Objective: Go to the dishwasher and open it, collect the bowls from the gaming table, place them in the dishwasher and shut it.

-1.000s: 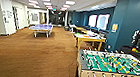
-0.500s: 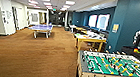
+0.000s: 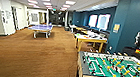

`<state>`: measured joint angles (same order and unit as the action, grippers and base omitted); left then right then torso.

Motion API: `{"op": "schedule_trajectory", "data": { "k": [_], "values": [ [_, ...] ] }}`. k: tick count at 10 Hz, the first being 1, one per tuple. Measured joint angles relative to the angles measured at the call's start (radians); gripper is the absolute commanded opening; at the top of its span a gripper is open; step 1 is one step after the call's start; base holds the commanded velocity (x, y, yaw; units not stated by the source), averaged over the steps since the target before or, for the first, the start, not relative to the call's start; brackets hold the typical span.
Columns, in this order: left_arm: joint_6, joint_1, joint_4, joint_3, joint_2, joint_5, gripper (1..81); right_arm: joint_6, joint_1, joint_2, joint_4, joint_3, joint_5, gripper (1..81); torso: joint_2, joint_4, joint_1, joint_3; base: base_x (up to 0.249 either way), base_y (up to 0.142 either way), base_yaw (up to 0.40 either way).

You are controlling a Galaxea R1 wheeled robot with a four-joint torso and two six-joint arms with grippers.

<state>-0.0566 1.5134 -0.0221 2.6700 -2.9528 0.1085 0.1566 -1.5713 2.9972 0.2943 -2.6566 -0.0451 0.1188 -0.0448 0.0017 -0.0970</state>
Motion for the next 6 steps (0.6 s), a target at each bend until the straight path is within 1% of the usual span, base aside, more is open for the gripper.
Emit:
{"op": "schedule_trajectory", "data": {
  "k": [6],
  "values": [
    [0.0, 0.003, 0.0, 0.0, 0.0, -0.001, 81.1, 0.0, -0.002, 0.0, 0.0, 0.0, 0.0, 81.1, 0.0, 0.0, 0.0, 0.0, 0.099, 0.0, 0.0]
  ]
}}
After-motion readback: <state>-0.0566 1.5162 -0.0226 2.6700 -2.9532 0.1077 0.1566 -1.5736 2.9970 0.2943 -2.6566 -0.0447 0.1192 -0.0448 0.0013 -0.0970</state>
